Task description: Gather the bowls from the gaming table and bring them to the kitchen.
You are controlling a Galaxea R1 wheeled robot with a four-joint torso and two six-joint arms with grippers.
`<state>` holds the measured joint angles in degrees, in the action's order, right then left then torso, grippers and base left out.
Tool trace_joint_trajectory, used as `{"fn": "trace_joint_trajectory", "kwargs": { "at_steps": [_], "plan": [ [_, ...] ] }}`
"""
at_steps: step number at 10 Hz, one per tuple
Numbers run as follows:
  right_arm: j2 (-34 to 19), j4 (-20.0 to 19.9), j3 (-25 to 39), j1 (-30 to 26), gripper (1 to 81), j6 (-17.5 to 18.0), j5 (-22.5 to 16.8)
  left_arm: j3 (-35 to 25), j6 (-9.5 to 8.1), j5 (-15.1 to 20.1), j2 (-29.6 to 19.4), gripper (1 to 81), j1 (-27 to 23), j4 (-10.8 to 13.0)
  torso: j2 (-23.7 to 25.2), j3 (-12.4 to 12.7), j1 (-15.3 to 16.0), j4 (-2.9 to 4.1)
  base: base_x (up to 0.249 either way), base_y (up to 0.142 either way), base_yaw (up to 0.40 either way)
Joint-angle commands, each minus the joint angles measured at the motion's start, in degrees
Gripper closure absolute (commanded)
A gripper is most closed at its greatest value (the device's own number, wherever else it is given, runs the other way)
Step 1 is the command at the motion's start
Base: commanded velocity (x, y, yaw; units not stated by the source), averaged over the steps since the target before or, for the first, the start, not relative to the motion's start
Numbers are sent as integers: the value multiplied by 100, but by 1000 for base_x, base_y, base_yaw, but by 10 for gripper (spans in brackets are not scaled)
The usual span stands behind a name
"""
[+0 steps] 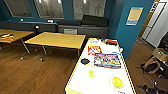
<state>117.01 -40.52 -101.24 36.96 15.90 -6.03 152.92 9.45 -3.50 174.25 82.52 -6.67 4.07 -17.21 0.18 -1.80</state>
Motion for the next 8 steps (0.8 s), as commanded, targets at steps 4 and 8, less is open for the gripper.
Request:
{"fn": "trace_joint_trajectory", "kwargs": {
  "at_steps": [4,8],
  "plan": [
    [-104,-96,177,-939,10,36,-214,-7,48,359,-13,10,-152,43,0,-328,0,0,0,0,0],
    [-34,-211,150,-1150,10,45,-214,-7,48,359,-22,10,-161,43,-5,-424,5,0,0,0,0]
  ]
}}
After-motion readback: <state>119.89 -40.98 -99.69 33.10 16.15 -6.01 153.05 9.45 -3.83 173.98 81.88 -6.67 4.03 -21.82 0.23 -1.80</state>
